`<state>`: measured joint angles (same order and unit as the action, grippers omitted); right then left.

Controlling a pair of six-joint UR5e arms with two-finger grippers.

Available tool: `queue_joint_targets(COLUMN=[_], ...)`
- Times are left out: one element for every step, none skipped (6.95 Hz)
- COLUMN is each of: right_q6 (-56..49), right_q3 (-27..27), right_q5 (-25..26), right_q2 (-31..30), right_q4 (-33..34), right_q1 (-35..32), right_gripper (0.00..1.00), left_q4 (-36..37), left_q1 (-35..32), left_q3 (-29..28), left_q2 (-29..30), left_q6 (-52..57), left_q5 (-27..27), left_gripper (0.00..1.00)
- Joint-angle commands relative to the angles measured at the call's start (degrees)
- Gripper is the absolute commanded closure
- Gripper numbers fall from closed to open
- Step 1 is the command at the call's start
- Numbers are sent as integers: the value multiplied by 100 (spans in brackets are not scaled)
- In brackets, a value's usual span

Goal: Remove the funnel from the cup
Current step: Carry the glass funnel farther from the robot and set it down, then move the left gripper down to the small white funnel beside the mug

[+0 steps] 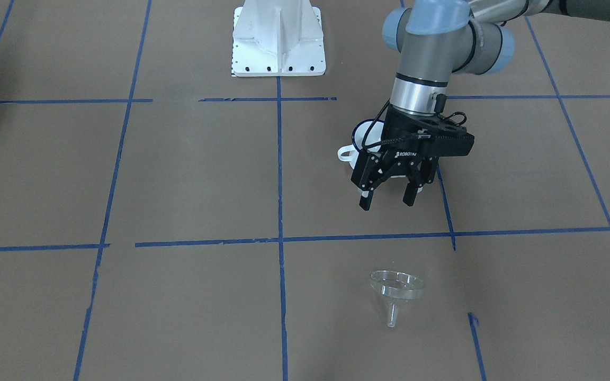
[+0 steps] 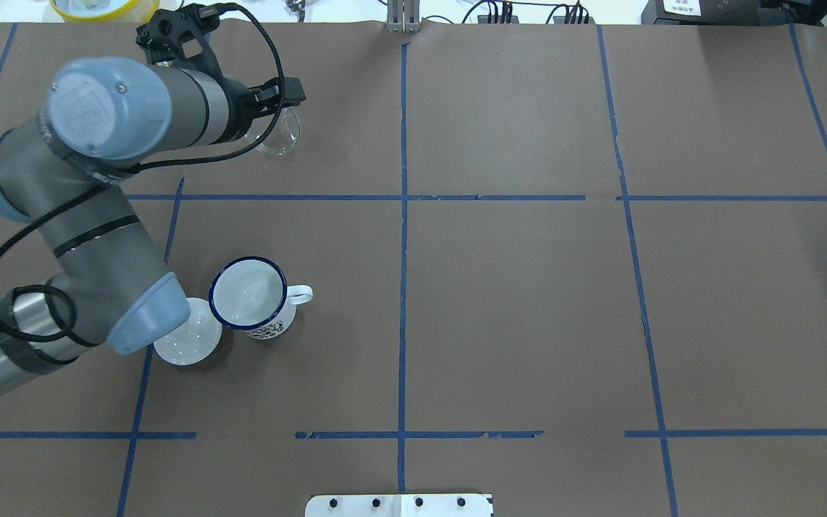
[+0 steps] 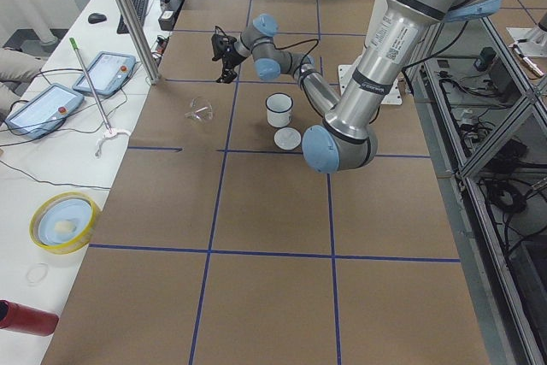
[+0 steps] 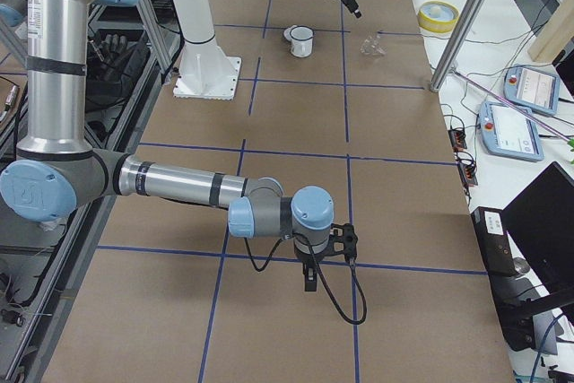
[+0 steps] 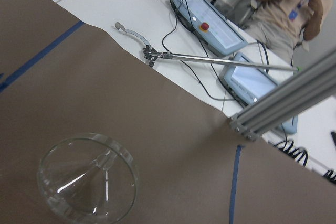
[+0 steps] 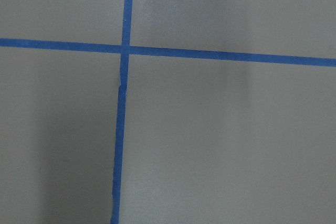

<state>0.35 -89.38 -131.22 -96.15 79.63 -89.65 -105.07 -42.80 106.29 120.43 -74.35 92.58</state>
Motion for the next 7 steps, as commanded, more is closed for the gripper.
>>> queue_joint_targets(right_q6=[0,0,0,0,0,0,0], right_q3=[0,0,0,0,0,0,0], right_q5=[0,0,0,0,0,0,0], right_q2=[0,0,0,0,0,0,0], right_q4=[0,0,0,0,0,0,0], right_q1=[0,0,0,0,0,0,0], right_gripper=[0,0,0,0,0,0,0], left_q4=[707,698,707,368,242,276,242], left_q1=[-429,-466,-414,-30,34,113,210], left_q3=[1232,1584,1701,1528,1492,1526,1605], left_q2=[-1085,-1579,-1627,-1454,-1452,-1582,-1984], left_q6=[1891,2428,2538,2191,1979,2490,2956], left_q5=[1249,1324,1394,1299,1254,1271,1315], left_gripper=[0,0,0,0,0,0,0])
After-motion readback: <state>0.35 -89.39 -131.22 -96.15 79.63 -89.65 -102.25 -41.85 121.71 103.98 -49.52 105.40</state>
